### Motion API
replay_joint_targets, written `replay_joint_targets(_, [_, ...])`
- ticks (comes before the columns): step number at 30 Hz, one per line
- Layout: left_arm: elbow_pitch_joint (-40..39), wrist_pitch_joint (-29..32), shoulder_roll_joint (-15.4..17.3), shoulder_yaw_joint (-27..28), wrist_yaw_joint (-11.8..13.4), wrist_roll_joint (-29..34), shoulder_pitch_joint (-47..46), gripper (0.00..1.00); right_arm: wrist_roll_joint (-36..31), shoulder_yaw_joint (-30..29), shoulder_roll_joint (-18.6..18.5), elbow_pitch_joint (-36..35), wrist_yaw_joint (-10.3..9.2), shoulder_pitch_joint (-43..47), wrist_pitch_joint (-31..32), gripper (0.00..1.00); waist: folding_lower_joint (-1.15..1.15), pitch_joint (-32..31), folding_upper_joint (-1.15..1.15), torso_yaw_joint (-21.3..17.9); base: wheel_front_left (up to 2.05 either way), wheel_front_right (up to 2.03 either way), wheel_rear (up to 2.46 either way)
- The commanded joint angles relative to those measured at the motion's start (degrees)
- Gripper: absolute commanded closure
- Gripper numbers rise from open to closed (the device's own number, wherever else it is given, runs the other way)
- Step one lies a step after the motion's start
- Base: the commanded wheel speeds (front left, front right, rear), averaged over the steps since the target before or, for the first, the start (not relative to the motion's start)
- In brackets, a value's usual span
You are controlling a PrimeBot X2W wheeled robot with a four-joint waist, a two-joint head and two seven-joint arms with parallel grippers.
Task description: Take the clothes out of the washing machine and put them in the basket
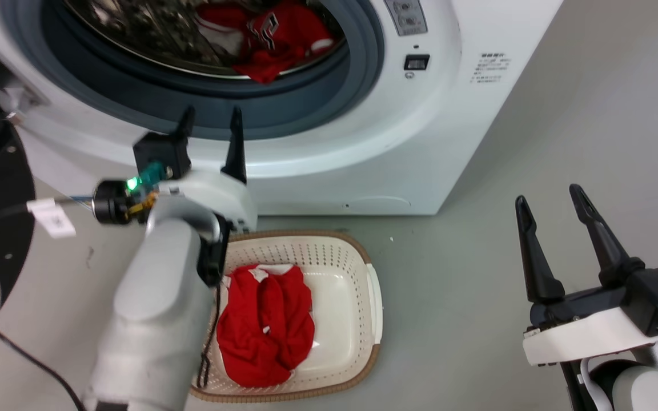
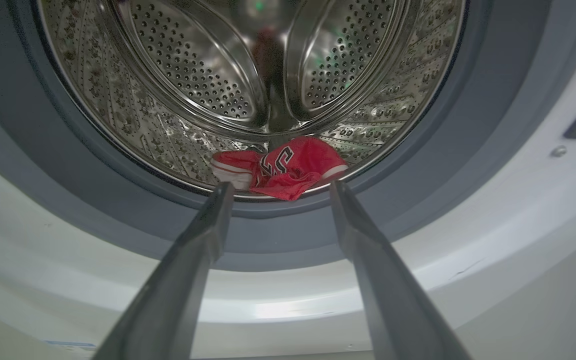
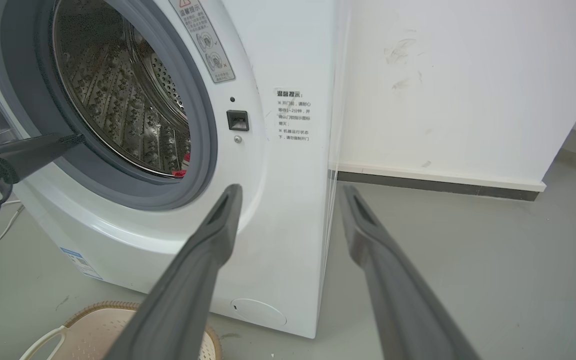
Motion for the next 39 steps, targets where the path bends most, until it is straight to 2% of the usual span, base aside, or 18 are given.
replay_joint_targets(1, [2.57, 0.03, 0.79, -0.10, -0.49, -0.11, -3.21, 0.00, -0.18, 0.40, 0.09, -0.57, -0.06, -1.11, -0.30, 0.00, 0.00, 2.60, 0.00, -1.36, 0.00, 0.00, 0.00])
replay_joint_targets(11, [17.82, 4.35, 3.68, 0.52, -3.05, -1.56, -21.45, 0.00, -0.56, 4.11, 0.11, -2.29, -0.05, -3.94, -1.21, 0.00, 0.00, 9.89, 0.00, -4.53, 0.00, 0.00, 0.00])
replay_joint_targets(20, [26.51, 13.30, 9.37, 0.24, -4.35, -1.65, -35.37, 0.00, 0.28, 8.11, 0.12, -2.71, -0.05, -5.98, -2.54, 0.00, 0.00, 16.94, 0.00, -9.69, 0.00, 0.00, 0.00])
replay_joint_targets(33, [30.58, 28.47, 17.23, -2.31, -5.84, -0.43, -51.15, 0.00, 2.97, 13.55, 0.12, -1.80, -0.05, -7.34, -5.07, 0.00, 0.00, 25.78, 0.00, -16.55, 0.00, 0.00, 0.00])
replay_joint_targets(39, [31.30, 34.11, 19.28, -3.54, -6.14, 0.25, -55.34, 0.00, 3.77, 15.81, 0.12, -0.26, -0.06, -8.06, -6.34, 0.00, 0.00, 28.27, 0.00, -19.31, 0.00, 0.00, 0.00])
